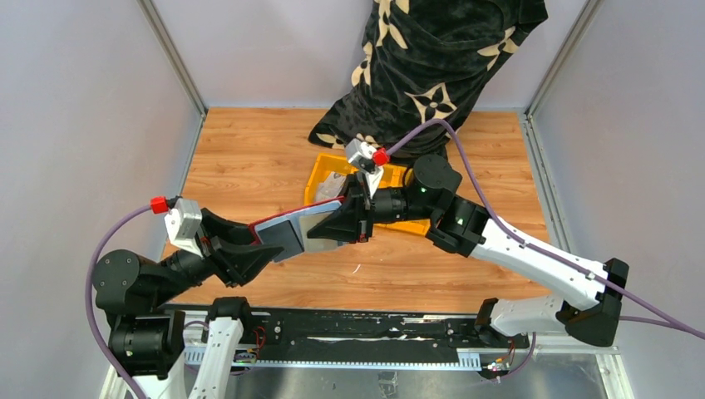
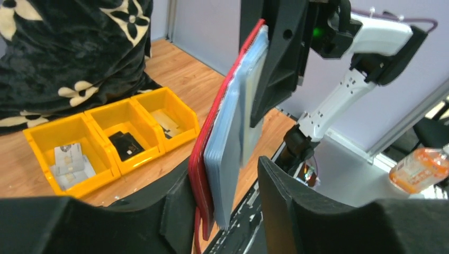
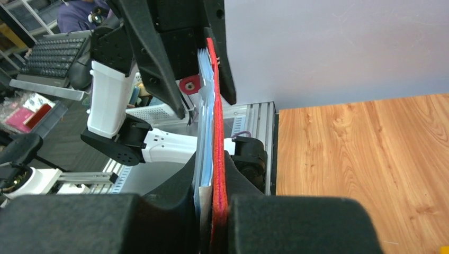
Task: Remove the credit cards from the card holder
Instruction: Remove the credit card from the card holder.
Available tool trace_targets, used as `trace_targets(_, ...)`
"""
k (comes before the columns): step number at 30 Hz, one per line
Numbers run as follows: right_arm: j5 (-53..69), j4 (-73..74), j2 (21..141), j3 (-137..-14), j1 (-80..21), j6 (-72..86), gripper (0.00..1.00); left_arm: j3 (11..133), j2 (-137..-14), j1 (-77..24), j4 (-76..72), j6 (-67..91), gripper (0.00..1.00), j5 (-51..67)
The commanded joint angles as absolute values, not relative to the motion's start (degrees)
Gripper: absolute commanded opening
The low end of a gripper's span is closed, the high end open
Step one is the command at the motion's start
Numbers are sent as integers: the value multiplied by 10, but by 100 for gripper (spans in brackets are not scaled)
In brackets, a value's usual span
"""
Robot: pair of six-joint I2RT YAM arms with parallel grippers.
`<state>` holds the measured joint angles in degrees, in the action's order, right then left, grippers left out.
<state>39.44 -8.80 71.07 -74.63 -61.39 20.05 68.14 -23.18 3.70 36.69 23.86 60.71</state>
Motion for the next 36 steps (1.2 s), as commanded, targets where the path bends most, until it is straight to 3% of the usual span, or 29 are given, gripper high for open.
trace_targets(1,372,-243,657,-684,-605,278,0,669,-223,36,376,264,51,552)
trace_targets(9,322,-347,624,-626,-605,329,0,572,-176,36,174,497,51,570)
trace_targets(26,303,-487,675,-592,-605,416,0,543,-170,36,25,662,48,568)
trace_targets(36,309,-546,686,-567,-607,453,0,517,-175,36,18,671,29,525)
